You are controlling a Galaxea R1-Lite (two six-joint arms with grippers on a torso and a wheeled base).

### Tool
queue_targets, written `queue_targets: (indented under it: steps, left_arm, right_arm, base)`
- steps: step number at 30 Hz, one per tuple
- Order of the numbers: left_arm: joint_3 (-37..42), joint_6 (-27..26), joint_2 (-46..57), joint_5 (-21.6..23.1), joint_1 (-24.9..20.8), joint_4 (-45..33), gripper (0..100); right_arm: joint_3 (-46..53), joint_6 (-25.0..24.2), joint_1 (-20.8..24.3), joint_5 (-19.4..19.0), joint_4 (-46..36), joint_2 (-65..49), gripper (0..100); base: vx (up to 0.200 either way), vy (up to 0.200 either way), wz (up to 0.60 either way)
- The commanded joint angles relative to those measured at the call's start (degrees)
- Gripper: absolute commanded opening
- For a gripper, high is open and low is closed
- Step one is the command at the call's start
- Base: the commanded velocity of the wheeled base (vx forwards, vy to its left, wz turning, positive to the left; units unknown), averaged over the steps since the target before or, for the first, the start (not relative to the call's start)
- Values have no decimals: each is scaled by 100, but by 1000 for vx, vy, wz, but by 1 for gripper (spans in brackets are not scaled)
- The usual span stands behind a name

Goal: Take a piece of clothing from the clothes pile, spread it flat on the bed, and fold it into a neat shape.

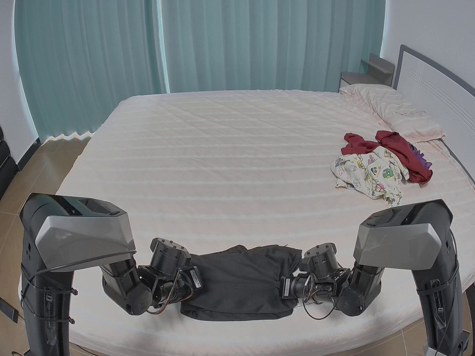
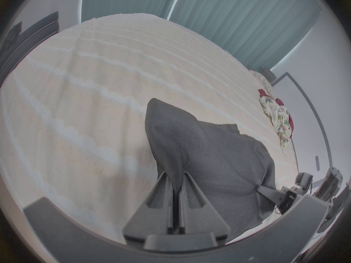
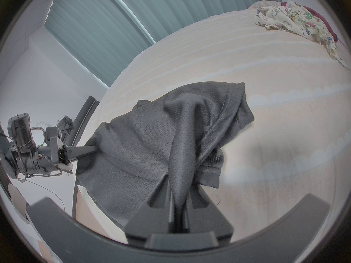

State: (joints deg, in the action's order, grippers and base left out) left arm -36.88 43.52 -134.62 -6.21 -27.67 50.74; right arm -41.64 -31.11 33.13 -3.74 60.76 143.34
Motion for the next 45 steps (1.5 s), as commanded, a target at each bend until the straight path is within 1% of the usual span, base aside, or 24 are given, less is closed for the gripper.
queue_targets:
  steps: [1, 9, 18, 23, 24, 32, 34, 38, 40, 41, 42, 43, 44, 45]
  left_arm:
    - [5, 113, 147, -12, 7, -2, 0]
    - [49, 113, 155, -12, 7, -2, 0]
    - [-4, 104, 103, -39, 16, -2, 0]
    - [-13, 104, 76, -47, 51, -2, 0]
    - [-13, 95, 76, -47, 78, -2, 0]
    - [111, 78, 85, -56, 280, -11, 0]
    - [146, 78, 103, -65, 341, -11, 0]
    - [207, 69, 182, -153, 465, -20, 0]
    - [260, 7, 191, -241, 605, -55, 0]
    - [321, -125, 173, -311, 684, -64, 0]
    - [374, -239, 164, -320, 711, -64, 0]
    - [374, -239, 164, -320, 711, -64, 0]
    - [444, -318, 120, -329, 711, -11, 0]
    - [436, -318, 94, -329, 711, -11, 0]
  right_arm:
    - [16, -18, 0, -4, 6, -8, 0]
    - [104, -18, 0, -12, 411, 19, 0]
    - [104, -9, 0, -12, 411, 63, 0]
    - [51, 17, 0, -12, 402, 98, 0]
    - [51, 26, -9, -12, 402, 107, 100]
    - [113, 132, 9, -92, 604, 142, 100]
    - [148, 61, 9, -100, 894, 203, 100]
    - [139, 79, 97, -179, 1105, 274, 100]
    - [121, 96, 185, -223, 991, 256, 100]
    - [95, 96, 255, -320, 841, 230, 100]
    - [42, 105, 308, -382, 648, 203, 100]
    - [42, 105, 308, -382, 648, 203, 100]
    - [-54, 175, 334, -390, 323, 142, 100]
    - [-72, 202, 334, -390, 244, 124, 100]
  base:
    - [0, 0, 0]
    - [0, 0, 0]
    - [0, -200, 0]
    - [0, 0, 0]
    - [0, 0, 0]
    - [0, 0, 0]
    - [0, 0, 0]
    - [0, 0, 0]
    - [0, 0, 0]
    - [0, 0, 0]
    - [0, 0, 0]
    - [0, 0, 0]
    - [0, 0, 0]
    - [0, 0, 0]
